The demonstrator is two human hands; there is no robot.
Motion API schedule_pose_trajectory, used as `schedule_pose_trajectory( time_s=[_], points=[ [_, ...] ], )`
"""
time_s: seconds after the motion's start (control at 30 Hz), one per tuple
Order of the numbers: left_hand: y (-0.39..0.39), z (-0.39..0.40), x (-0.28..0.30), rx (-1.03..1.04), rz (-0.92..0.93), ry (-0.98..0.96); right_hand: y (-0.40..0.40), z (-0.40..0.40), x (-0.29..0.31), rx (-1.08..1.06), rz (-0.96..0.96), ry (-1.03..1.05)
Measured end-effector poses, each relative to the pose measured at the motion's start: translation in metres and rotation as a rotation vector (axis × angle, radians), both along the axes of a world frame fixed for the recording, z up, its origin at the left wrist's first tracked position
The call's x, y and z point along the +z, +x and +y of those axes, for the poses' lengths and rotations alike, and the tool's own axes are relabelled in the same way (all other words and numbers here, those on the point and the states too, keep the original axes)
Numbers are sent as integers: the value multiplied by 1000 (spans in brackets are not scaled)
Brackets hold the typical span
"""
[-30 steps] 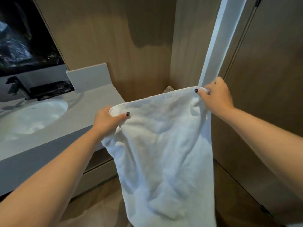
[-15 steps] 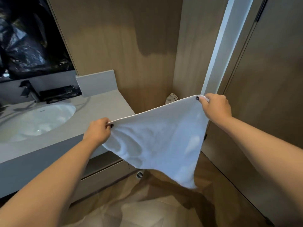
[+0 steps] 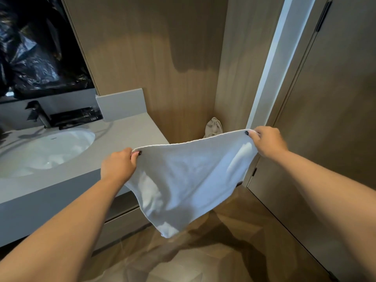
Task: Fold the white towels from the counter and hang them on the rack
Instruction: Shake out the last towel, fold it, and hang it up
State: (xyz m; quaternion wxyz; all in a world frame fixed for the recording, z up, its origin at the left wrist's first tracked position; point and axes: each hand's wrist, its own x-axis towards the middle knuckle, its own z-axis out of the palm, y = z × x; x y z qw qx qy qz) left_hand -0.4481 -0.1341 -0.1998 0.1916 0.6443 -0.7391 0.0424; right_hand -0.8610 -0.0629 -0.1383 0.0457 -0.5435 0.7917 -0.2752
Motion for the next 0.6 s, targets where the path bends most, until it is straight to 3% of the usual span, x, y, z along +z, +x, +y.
schedule_pose_trajectory(
  time_s=[0.1, 0.17, 0.37, 0.47, 0.6],
  points=[
    [-1, 5, -7, 32, -44, 127, 23, -1, -10, 152, -111, -85],
    [-7, 10, -12, 10, 26, 209, 40, -4, -7, 263, -147, -100],
    [-68, 45, 23, -437, 551, 332, 96, 8, 21, 631, -386, 94],
    [-96, 76, 37, -570, 802, 381, 115, 25, 27, 618, -537, 83],
    [-108, 94, 31, -534, 877, 326, 121, 41, 24, 505, -806, 46]
  ],
)
